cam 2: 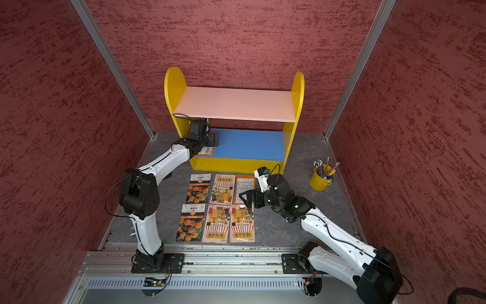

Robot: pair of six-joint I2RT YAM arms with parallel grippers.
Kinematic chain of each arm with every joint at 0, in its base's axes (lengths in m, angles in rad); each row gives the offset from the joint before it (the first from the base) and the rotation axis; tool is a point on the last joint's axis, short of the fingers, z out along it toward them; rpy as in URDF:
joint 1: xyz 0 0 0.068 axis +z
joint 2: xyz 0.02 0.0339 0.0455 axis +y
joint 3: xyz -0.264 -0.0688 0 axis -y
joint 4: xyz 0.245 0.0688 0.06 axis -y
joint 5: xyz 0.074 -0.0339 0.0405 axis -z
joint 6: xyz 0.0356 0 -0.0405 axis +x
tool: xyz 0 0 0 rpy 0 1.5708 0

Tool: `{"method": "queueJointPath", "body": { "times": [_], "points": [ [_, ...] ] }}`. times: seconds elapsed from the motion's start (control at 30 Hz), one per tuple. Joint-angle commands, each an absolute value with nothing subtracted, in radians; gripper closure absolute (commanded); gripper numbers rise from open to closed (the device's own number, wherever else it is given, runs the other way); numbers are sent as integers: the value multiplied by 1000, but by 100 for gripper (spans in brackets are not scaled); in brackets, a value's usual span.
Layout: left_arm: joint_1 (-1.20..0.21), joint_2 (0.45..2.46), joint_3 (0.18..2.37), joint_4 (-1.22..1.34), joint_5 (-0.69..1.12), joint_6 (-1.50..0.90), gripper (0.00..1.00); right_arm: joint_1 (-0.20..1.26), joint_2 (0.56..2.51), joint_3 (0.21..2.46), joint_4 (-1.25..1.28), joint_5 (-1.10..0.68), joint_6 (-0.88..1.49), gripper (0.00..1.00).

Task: Take the seed bag off the shelf
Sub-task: Pick up the seed packet from the shelf.

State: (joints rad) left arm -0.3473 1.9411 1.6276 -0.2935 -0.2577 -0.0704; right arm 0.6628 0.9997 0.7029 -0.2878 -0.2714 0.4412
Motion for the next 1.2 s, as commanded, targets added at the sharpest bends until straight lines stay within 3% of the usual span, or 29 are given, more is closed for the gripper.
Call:
{"method": "queueJointPath", "body": {
  "times": [0.0,1.17],
  "points": [
    [-348,1965,1619,-317,-297,-68,0,657,988,691,-258,-252,449,2],
    [-451,1851,1443,-350,-210,-219,0,657,977,660,-230,-225,476,1]
  ]
}}
